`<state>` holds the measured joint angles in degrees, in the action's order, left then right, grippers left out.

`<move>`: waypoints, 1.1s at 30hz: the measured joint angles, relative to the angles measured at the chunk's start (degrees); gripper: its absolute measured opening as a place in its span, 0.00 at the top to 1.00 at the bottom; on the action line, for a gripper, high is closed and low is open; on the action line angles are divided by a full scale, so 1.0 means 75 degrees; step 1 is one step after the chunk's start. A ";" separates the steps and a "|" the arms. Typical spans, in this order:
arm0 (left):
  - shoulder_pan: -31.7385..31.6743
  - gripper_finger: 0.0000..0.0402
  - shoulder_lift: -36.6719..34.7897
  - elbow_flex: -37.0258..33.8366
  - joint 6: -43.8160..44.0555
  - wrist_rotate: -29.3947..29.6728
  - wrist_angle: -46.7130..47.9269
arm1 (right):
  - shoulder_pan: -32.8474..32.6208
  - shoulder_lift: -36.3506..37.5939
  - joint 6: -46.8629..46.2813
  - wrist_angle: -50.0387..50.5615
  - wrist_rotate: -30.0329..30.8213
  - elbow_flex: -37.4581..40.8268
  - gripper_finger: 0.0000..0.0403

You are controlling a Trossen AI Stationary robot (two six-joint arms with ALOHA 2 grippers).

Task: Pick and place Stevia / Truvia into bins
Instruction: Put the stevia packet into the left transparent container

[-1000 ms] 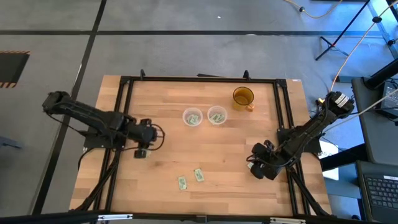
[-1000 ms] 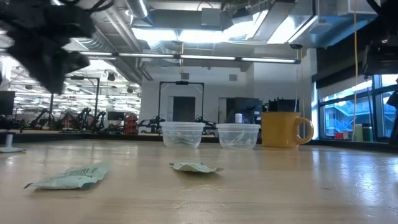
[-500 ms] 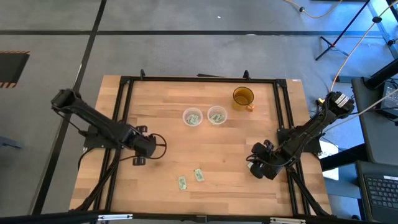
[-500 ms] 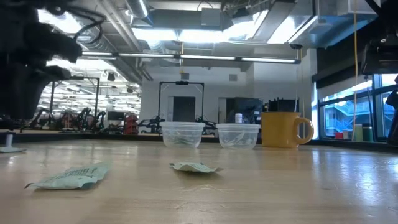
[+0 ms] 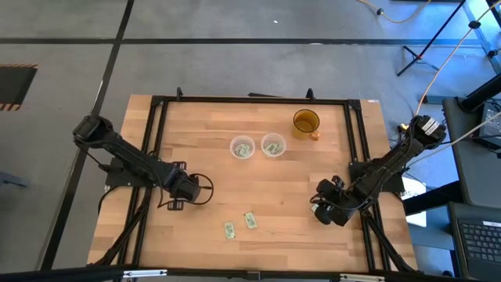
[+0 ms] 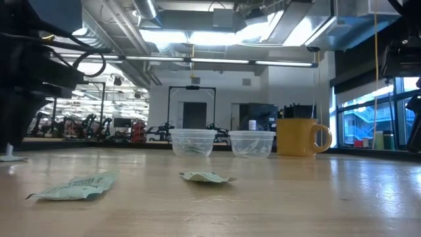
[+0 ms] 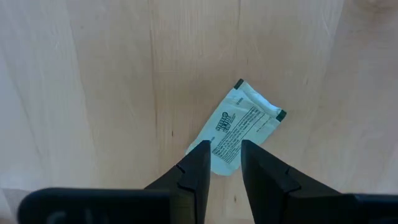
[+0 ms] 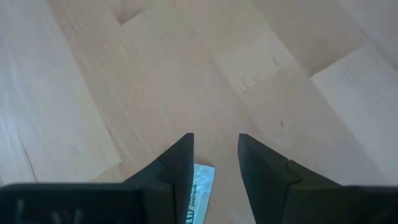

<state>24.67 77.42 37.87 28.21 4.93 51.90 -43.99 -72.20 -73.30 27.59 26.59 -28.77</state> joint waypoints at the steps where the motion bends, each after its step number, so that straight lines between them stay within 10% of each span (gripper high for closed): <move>1: 0.0000 0.80 0.0020 0.0000 0.0026 0.0006 0.0000 | 0.0000 0.0000 -0.0001 0.0000 0.0000 0.0000 0.68; 33: -0.0009 0.99 0.1060 0.0022 0.0002 -0.0458 -0.0478 | -0.0003 0.0000 0.0000 -0.0006 0.0128 0.0000 0.68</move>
<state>24.60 85.37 38.03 28.22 1.50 48.31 -44.01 -72.20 -73.30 27.55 27.55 -28.77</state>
